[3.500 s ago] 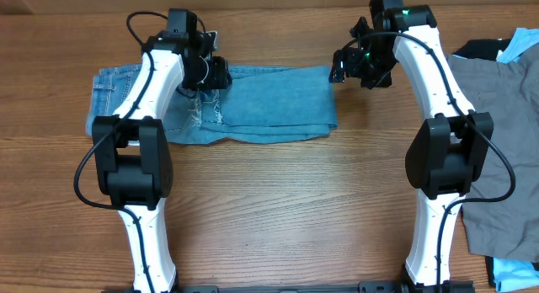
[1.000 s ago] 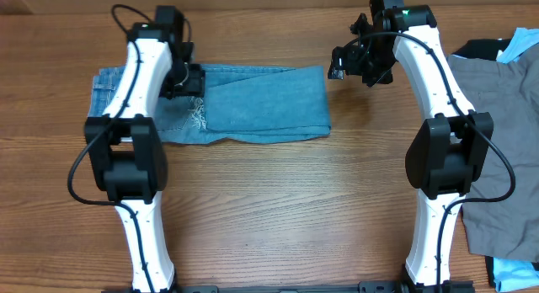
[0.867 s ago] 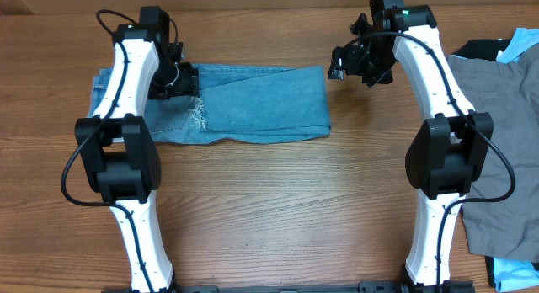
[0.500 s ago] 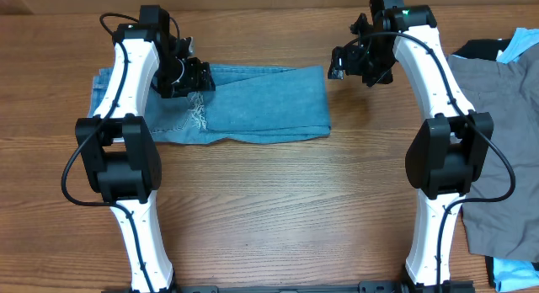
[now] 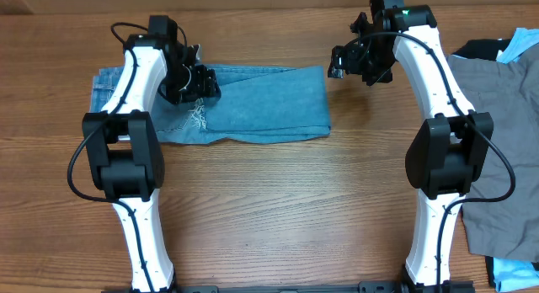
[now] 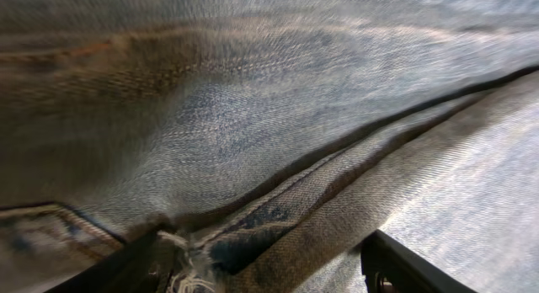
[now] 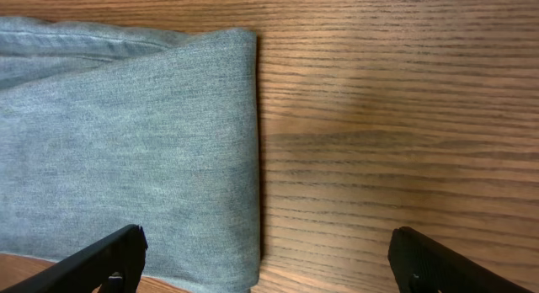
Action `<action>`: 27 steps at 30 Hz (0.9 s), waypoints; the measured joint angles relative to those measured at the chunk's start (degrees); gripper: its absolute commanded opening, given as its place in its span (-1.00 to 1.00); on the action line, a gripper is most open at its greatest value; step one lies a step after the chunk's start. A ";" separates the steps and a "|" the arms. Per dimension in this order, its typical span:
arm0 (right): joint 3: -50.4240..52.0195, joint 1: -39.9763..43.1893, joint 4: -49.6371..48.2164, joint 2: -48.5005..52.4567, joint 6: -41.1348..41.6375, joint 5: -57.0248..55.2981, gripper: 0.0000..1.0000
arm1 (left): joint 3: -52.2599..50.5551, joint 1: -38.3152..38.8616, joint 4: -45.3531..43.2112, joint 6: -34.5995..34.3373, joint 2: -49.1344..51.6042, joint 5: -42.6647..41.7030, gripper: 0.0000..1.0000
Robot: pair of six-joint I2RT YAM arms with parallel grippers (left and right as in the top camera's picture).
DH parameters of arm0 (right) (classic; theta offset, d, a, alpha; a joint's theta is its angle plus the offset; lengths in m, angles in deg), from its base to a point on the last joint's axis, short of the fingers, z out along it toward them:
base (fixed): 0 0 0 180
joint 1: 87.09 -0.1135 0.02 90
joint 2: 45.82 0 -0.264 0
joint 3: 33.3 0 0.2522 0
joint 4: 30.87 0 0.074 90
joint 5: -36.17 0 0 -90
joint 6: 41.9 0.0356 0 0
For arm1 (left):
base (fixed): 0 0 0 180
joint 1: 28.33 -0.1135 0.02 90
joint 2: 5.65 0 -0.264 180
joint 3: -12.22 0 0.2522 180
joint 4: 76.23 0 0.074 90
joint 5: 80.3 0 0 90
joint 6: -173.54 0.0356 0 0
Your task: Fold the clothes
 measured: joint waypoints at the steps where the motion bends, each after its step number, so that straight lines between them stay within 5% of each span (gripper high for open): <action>1: 0.00 0.00 0.00 0.00 0.02 0.00 0.92 | -0.50 0.00 -0.31 0.00 0.20 0.00 0.45; 3: 0.00 0.00 0.00 0.00 0.02 -0.02 0.92 | -0.79 0.00 -0.42 0.00 0.28 0.00 0.28; 7: 0.00 0.00 0.07 0.00 0.00 0.00 0.93 | -1.57 0.00 -1.97 -0.04 0.28 0.00 -0.84; 8: 0.00 0.00 0.07 0.00 0.00 0.00 0.93 | -1.88 0.00 -2.75 -0.31 0.28 0.00 -0.92; 22: 0.00 0.00 0.28 0.00 0.00 0.02 0.94 | 8.59 0.11 -0.48 0.44 0.74 -0.15 -0.89; 25: 0.00 0.00 0.26 0.00 0.00 0.02 0.94 | 8.59 0.11 -0.79 0.59 0.76 0.59 -0.53; 26: 0.00 0.00 0.26 0.00 0.00 -0.02 0.94 | 8.59 0.11 -0.74 0.76 0.76 0.81 -0.31; 27: 0.00 0.00 0.26 0.00 0.02 0.00 0.94 | 8.59 0.11 -0.72 0.85 0.79 1.03 0.15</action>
